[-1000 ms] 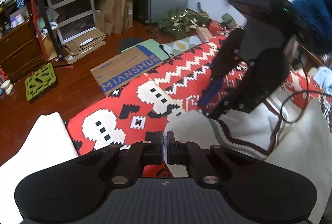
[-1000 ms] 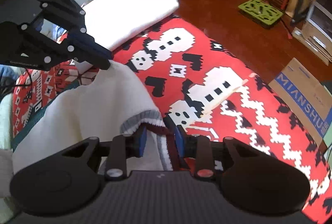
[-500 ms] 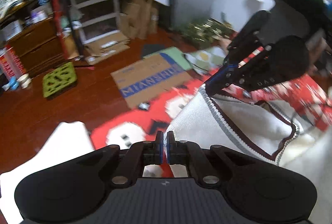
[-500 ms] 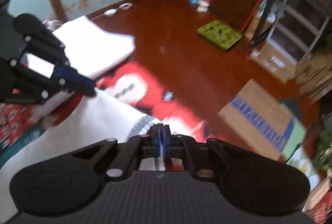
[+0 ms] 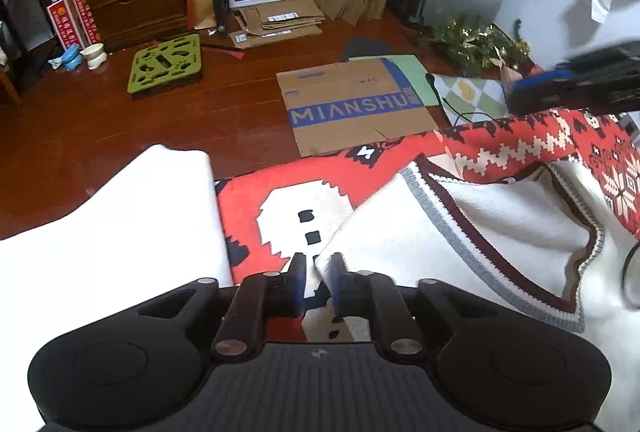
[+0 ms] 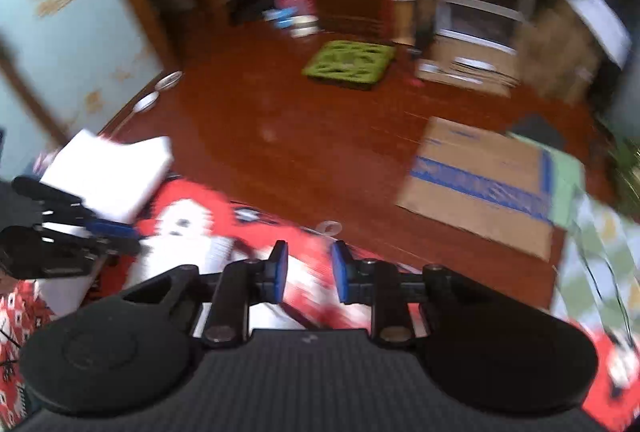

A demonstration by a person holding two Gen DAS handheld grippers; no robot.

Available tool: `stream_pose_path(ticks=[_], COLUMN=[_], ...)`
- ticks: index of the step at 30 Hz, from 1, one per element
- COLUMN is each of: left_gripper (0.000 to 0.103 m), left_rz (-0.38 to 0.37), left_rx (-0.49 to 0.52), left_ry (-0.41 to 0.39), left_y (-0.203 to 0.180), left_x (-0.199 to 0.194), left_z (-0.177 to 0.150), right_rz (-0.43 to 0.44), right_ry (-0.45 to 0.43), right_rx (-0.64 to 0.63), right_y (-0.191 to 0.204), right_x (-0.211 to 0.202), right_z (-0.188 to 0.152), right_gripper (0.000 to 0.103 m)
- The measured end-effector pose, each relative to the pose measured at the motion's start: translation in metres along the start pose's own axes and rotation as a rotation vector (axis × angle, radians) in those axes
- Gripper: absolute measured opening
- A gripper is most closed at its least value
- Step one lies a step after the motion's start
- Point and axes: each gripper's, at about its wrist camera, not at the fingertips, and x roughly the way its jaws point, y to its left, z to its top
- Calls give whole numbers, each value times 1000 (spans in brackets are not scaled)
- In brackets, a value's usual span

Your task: Fold clothes

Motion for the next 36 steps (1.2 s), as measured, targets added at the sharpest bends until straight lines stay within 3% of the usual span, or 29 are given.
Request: stream_pose_path(ticks=[3, 7, 10, 15, 22, 29, 31, 32, 33, 36], left_gripper=[21, 27, 28, 31, 31, 32, 26, 18, 9, 5], left_rz=[15, -54, -110, -194, -237, -257, -260, -261, -263, -229], left_rx=[46, 114, 164, 259, 473, 563, 577, 584, 590, 637], left_ry=[-34, -44, -50, -52, 10, 64, 70, 73, 77, 41], left_y=[-12, -54, -87, -142, -216, -226, -225, -225, -225, -230], left_x=[-14, -5, 3, 20, 72, 87, 89, 89, 90, 86], left_z=[6, 27, 44, 69, 79, 75, 74, 74, 74, 73], right_rz=[-98, -199, -243, -226, -159, -89, -92, -82, -89, -134], right_ry=[-32, -29, 13, 13, 0, 65, 62, 63, 63, 48], right_rx=[149, 350, 397, 320, 140, 4, -24, -25, -30, -51], right_y=[-52, -111, -134, -133, -122, -105, -99, -96, -94, -87], right_x=[-43, -86, -96, -86, -37, -8, -7, -6, -6, -6], right_z=[-24, -74, -111, -131, -100, -101, -103, -104, -103, -99], right_gripper=[28, 29, 29, 29, 29, 29, 24, 8, 8, 7])
